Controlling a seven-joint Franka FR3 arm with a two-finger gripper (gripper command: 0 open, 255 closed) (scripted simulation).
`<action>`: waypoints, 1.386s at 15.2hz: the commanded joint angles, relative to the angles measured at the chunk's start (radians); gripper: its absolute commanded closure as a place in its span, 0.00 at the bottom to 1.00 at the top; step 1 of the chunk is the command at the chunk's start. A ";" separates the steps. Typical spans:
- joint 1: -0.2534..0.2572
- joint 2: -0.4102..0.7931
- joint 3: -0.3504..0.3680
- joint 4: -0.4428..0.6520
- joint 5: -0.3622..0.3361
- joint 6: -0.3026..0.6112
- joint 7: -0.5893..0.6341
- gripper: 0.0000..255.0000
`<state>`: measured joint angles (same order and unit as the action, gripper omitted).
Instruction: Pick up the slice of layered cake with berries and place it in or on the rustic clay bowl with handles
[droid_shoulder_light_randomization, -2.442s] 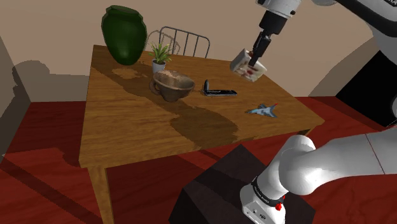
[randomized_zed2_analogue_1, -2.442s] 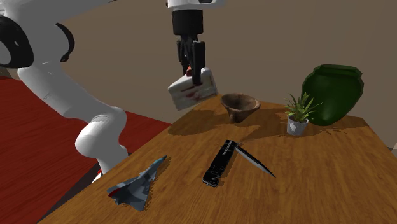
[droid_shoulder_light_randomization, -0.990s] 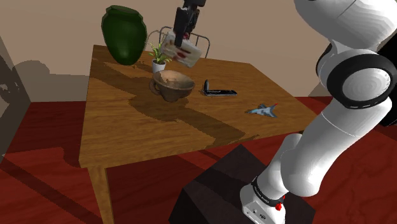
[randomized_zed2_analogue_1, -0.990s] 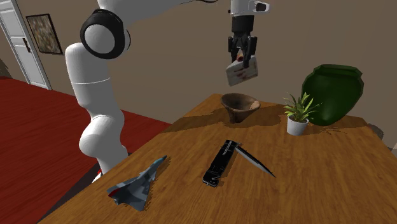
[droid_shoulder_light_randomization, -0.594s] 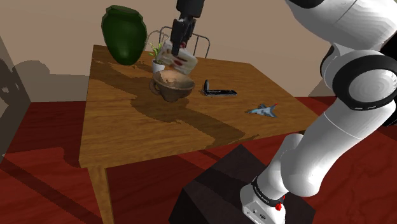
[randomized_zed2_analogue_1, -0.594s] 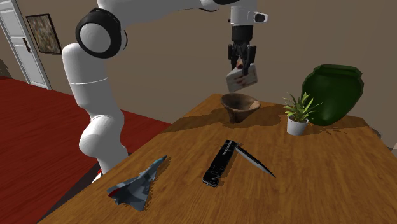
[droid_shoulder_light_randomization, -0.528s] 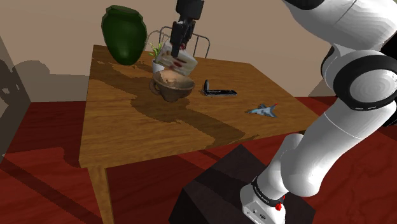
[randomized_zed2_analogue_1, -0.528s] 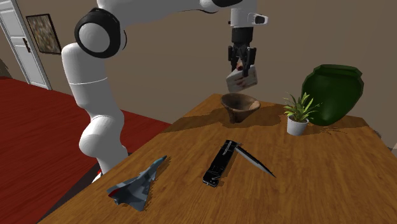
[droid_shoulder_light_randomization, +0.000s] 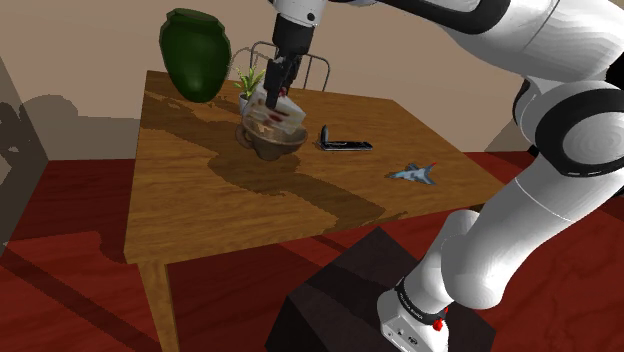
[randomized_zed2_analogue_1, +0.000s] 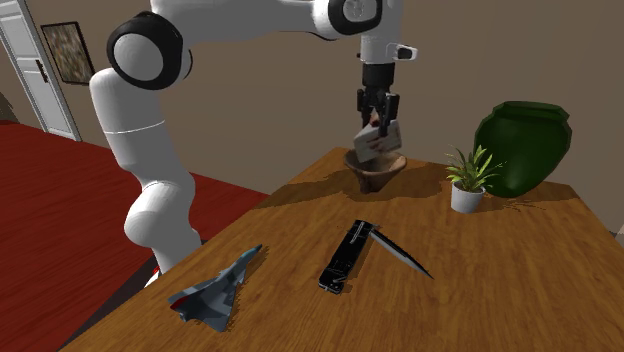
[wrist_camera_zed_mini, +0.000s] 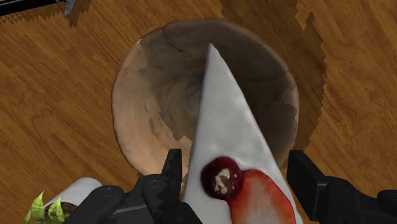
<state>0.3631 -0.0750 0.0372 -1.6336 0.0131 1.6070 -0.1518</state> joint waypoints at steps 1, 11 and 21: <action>0.000 -0.004 0.000 -0.019 0.000 0.014 0.000 1.00; 0.000 -0.004 0.000 -0.019 0.000 0.014 -0.001 0.00; 0.000 0.035 0.000 0.160 -0.001 -0.124 0.001 0.00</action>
<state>0.3631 -0.0406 0.0373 -1.4782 0.0119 1.4868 -0.1501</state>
